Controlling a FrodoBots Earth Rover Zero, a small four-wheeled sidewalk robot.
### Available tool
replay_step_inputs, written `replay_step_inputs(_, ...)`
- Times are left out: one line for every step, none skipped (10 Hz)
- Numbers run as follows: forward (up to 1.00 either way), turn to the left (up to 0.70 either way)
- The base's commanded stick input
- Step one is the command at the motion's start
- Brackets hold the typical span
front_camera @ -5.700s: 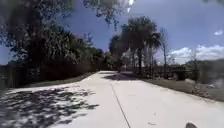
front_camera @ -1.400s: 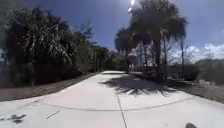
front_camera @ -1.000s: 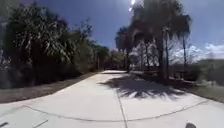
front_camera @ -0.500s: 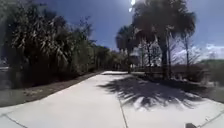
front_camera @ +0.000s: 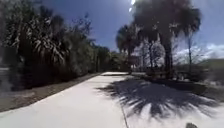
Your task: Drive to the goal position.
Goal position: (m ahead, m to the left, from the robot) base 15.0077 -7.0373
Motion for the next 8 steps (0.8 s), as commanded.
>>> replay_step_inputs(0.70,0.00)
replay_step_inputs(0.70,0.00)
replay_step_inputs(0.70,0.00)
replay_step_inputs(0.70,0.00)
replay_step_inputs(0.70,0.00)
replay_step_inputs(0.70,0.00)
replay_step_inputs(0.70,0.00)
replay_step_inputs(0.70,0.00)
